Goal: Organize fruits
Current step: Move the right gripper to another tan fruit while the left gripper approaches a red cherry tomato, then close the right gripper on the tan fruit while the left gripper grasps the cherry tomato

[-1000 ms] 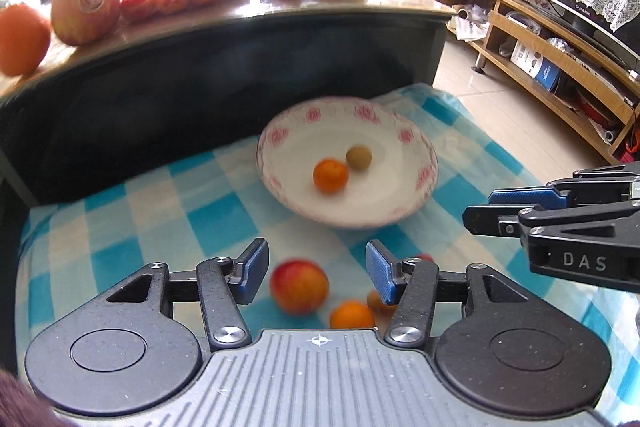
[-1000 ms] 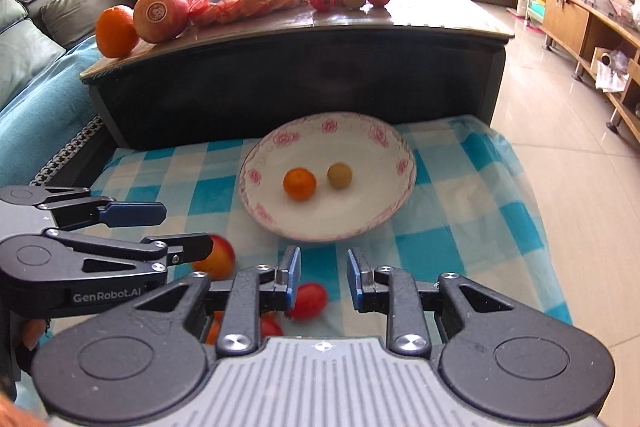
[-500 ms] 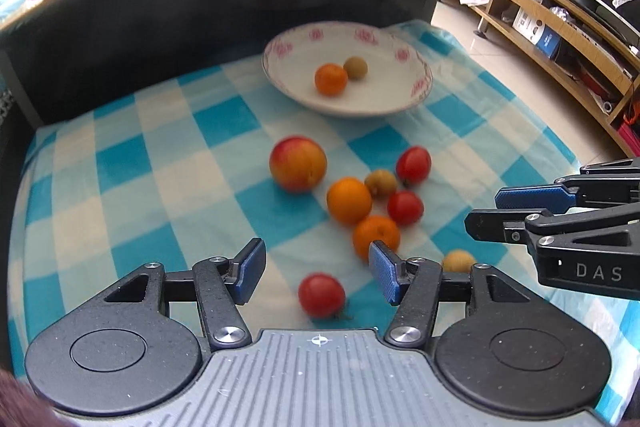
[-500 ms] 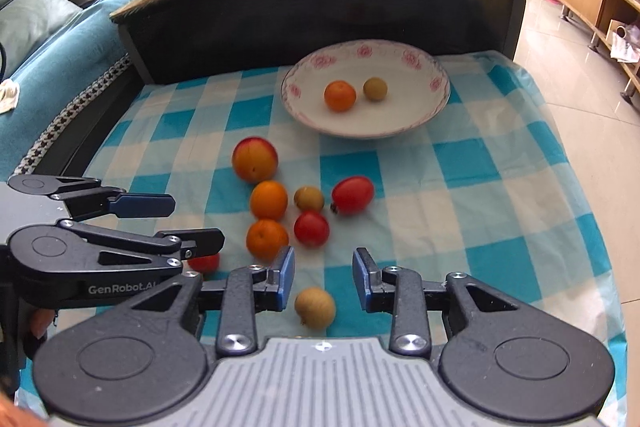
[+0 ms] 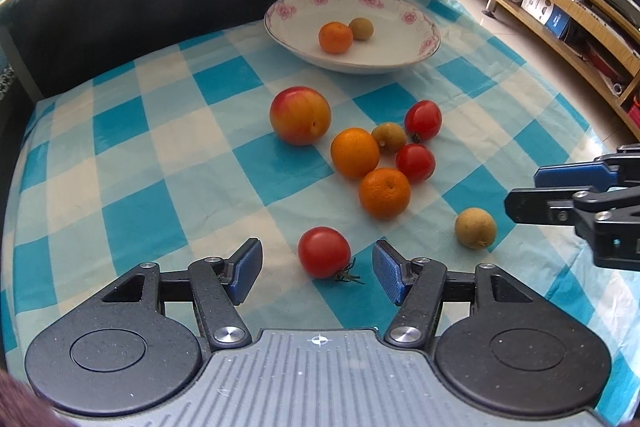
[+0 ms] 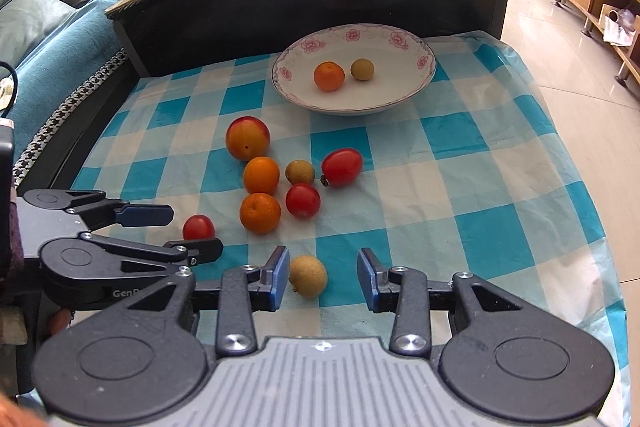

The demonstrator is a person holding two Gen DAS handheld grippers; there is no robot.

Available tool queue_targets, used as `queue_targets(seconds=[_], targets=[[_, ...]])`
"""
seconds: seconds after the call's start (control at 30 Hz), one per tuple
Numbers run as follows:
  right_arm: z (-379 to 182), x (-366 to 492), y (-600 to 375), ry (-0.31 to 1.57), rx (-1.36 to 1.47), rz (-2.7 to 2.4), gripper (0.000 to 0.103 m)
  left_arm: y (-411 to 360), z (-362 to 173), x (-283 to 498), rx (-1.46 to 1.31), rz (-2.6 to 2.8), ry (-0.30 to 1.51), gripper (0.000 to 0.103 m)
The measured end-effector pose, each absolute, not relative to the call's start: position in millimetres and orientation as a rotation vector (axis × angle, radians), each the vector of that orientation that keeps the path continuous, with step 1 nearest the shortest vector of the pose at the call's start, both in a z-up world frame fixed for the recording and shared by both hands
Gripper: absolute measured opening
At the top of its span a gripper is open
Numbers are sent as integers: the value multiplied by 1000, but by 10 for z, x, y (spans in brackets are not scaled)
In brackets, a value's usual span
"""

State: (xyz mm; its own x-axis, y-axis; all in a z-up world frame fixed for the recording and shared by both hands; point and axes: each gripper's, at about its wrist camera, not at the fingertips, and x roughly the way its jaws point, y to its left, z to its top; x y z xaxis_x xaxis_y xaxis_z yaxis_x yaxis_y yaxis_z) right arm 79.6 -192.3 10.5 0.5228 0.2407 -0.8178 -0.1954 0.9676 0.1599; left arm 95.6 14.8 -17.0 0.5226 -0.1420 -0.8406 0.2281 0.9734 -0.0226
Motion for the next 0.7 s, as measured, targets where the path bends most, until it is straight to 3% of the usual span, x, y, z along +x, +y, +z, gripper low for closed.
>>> queue_targets(seconds=[0.27, 0.33, 0.43, 0.7], targets=[[22, 829, -1977, 1009, 52, 264, 41, 74, -252, 983, 133, -208, 981, 60], [5, 840, -1990, 1012, 53, 262, 41, 73, -242, 981, 132, -210, 983, 48], [-24, 855, -2005, 1020, 52, 260, 41, 76, -230, 969, 126, -226, 992, 40], [-95, 876, -1911, 1041, 21, 304, 41, 124, -194, 923, 112, -246, 999, 37]])
